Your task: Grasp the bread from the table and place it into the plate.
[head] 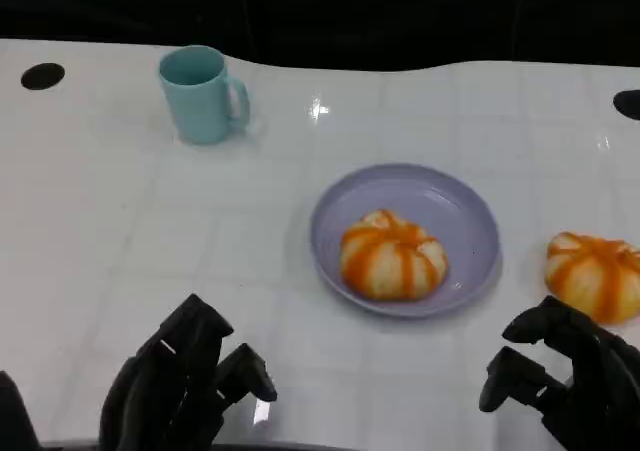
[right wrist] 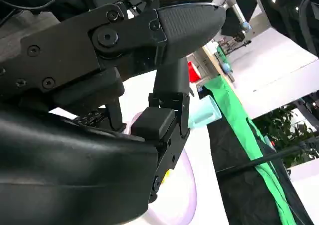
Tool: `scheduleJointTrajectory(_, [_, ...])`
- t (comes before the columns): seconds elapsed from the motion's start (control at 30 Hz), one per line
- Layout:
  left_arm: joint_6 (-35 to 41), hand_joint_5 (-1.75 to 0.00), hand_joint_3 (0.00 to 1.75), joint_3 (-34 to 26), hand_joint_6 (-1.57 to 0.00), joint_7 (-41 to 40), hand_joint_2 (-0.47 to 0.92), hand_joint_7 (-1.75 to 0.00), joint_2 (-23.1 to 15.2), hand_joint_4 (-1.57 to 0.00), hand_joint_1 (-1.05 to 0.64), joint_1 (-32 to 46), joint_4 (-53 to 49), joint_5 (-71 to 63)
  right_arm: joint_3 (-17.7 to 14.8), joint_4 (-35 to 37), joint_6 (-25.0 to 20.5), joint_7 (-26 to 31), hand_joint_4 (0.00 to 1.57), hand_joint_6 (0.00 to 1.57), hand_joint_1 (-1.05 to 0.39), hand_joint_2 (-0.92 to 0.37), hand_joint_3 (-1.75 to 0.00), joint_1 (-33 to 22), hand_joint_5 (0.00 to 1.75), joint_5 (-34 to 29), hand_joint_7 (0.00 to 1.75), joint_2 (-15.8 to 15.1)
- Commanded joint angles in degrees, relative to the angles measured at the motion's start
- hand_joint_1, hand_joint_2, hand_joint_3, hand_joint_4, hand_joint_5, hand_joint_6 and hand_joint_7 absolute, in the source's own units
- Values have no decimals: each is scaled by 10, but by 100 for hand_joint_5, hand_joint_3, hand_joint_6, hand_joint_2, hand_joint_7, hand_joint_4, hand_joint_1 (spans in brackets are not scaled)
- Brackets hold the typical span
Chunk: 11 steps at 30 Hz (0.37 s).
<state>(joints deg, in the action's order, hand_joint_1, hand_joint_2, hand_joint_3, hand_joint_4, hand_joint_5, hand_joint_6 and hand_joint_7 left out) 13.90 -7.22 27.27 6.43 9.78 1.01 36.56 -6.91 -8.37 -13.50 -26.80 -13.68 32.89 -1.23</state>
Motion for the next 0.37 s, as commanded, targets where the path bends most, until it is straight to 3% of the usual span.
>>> scheduleJointTrajectory(0.03, [-9,-175,41,-1,-50,-9,92,-175,-1,-74,-52,1,4,-8,-8,-5,-2,-2,74,83,-50,-92,-20,-1,152,6,100,-10])
scheduleJointTrajectory(0.37, [-21,-175,43,1,-49,5,92,-175,1,-72,-52,-11,-18,-8,-12,16,13,-20,75,82,-52,-92,-23,7,153,1,102,-19])
